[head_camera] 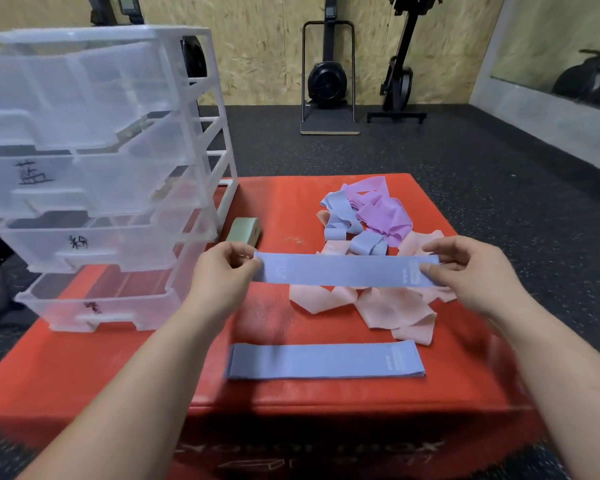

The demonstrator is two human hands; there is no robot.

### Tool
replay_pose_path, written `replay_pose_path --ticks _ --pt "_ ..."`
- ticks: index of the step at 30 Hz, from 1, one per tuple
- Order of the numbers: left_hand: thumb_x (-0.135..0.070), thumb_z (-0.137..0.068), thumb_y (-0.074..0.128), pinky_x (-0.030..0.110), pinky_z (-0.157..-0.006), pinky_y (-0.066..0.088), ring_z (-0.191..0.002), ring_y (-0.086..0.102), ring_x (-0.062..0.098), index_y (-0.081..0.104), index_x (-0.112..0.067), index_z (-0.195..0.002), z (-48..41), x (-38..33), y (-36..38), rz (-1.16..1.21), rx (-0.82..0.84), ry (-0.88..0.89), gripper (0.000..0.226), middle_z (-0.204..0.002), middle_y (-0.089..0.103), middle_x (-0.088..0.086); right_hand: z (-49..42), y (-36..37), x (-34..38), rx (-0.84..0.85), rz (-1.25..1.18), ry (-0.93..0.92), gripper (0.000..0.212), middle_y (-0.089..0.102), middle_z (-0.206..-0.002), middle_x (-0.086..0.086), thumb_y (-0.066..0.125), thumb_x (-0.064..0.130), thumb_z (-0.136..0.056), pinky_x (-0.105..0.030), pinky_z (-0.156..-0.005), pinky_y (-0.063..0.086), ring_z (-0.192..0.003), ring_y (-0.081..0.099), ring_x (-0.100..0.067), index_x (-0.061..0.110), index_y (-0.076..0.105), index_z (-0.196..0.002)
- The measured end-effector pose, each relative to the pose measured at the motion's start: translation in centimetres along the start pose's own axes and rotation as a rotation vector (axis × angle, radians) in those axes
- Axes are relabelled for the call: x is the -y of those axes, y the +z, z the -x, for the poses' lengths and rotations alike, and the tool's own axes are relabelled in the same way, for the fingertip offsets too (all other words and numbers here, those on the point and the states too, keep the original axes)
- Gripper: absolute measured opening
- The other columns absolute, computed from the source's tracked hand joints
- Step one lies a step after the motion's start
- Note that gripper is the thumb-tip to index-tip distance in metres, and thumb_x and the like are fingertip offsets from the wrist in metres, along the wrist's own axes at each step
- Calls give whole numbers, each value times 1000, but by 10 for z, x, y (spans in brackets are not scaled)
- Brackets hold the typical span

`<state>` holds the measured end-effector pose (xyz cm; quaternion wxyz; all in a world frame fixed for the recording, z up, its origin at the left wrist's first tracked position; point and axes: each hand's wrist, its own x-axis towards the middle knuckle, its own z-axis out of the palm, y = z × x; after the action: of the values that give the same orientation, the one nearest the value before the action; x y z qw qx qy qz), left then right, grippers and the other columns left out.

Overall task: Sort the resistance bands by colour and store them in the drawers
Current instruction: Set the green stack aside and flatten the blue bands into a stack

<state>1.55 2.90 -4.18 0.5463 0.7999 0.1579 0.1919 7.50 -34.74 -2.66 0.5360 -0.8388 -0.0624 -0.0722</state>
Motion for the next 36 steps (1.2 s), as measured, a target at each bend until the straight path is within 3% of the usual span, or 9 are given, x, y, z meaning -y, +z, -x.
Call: replay_pose_path --ticks 6,11,14,16,20,23,27,30,36 --pt "-17 -90 70 30 -67 47 -73 63 13 72 -32 -94 28 7 -28 -380 170 74 15 -77 70 -7 29 0 5 85 153 -19 33 74 -96 -4 85 2 -80 -36 -81 56 -69 67 -16 26 77 -102" --pt "-13 -86 71 21 -58 38 -72 62 10 69 -29 -92 54 8 -42 -547 231 138 17 -77 69 -8 52 7 5 154 406 -45 35 74 -94 11 86 11 -75 -27 -72 49 -72 70 -10 34 75 -99" --pt "-15 -86 69 29 -67 47 -80 64 18 65 -32 -92 65 15 -43 -644 235 179 18 -78 69 -8 65 13 5 188 490 -58 37 73 -95 15 85 11 -75 -10 -63 41 -73 67 -2 35 74 -100" --pt "-16 -86 65 36 -74 54 -86 65 23 66 -32 -95 71 21 -42 -698 228 198 18 -79 70 -7 72 19 2 206 505 -80 37 73 -92 14 83 9 -76 -5 -64 42 -68 64 2 37 72 -98" --pt "-22 -89 63 38 -77 48 -99 60 28 70 -30 -109 80 31 -38 -928 179 281 23 -98 73 -2 81 29 -8 266 565 -61 36 72 -90 12 83 11 -76 -7 -64 40 -70 63 2 38 70 -95" --pt "-30 -93 65 38 -82 46 -104 56 27 71 -30 -113 81 39 -36 -1077 198 317 21 -105 69 -2 85 32 -17 294 632 -63 35 68 -85 13 84 13 -77 -16 -66 42 -75 63 -2 40 68 -93" --pt "-33 -93 68 39 -89 48 -105 52 28 72 -29 -117 78 45 -36 -1104 194 352 24 -109 62 1 86 30 -19 287 775 -130 31 57 -93 20 81 25 -82 -27 -77 43 -91 57 -7 37 71 -108" --pt "-36 -92 69 42 -92 49 -108 52 27 70 -30 -122 74 40 -39 -1018 203 415 30 -115 59 -1 85 24 -15 278 737 -216 31 55 -96 24 81 31 -83 -31 -81 46 -102 59 -12 39 69 -110" --pt "-51 -80 82 39 -109 45 -131 51 15 49 -39 -150 83 29 -43 -919 595 416 78 -141 57 -13 83 29 -16 523 824 -381 66 61 -128 27 83 50 -74 -29 -103 43 -121 46 -6 42 61 -135"
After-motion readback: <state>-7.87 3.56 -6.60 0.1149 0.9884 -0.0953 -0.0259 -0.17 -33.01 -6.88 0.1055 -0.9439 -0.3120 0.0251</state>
